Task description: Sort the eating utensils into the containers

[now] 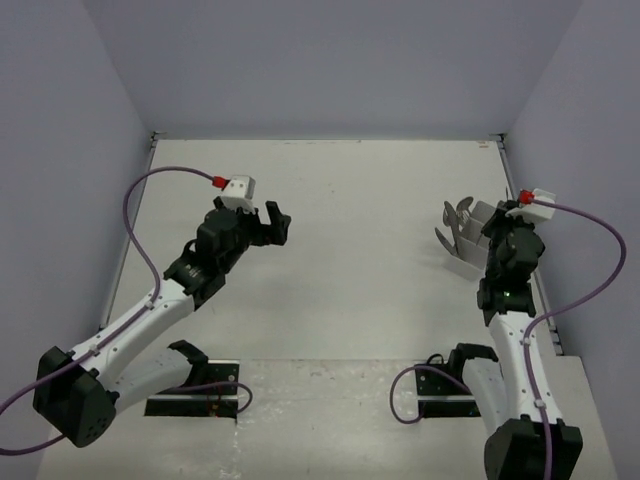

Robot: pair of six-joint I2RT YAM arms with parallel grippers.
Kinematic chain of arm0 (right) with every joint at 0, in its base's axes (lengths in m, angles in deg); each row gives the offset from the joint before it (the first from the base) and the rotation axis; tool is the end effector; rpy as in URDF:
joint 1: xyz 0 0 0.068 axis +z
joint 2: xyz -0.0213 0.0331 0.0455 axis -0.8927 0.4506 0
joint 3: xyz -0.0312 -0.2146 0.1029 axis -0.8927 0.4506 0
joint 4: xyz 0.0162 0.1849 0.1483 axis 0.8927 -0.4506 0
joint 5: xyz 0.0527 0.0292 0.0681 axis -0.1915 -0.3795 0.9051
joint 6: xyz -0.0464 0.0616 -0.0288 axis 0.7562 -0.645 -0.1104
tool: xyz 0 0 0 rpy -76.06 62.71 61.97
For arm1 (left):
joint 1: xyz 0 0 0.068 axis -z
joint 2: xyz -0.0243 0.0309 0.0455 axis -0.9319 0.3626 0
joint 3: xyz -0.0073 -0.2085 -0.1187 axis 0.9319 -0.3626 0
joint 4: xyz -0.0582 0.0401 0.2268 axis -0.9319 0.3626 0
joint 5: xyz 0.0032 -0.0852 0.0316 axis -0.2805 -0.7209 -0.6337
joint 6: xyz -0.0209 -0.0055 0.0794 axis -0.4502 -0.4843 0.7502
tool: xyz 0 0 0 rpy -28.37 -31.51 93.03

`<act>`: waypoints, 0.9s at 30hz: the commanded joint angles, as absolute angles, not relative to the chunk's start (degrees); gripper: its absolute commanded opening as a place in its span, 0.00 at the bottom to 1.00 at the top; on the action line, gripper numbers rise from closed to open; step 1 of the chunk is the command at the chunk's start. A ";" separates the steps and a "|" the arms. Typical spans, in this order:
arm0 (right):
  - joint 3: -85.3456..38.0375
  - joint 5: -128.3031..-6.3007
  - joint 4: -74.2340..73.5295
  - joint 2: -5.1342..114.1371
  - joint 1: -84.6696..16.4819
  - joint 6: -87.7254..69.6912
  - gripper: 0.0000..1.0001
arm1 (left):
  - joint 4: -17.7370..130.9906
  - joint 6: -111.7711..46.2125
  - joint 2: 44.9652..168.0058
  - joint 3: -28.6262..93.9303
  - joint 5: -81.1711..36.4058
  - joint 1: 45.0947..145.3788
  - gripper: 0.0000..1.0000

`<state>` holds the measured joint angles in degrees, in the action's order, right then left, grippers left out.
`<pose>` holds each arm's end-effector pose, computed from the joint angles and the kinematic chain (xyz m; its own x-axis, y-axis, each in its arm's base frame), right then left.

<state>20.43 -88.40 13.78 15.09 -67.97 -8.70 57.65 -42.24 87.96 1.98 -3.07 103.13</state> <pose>0.2160 -0.0346 0.2954 0.0943 0.1026 -0.9902 0.3034 0.9444 0.1268 0.2236 -0.1365 0.2701 -0.3342 -0.1982 -0.9214 0.3012 0.9039 -0.3037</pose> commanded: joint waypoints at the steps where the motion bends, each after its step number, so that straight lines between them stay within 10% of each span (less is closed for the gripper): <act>1: 23.32 -80.34 24.63 17.71 -72.62 -4.67 0.00 | 57.42 -47.82 88.73 0.39 -4.42 97.14 1.00; 27: 18.84 -67.21 34.34 34.58 -76.67 2.72 0.00 | 53.02 -46.78 88.73 -3.48 -8.85 93.87 1.00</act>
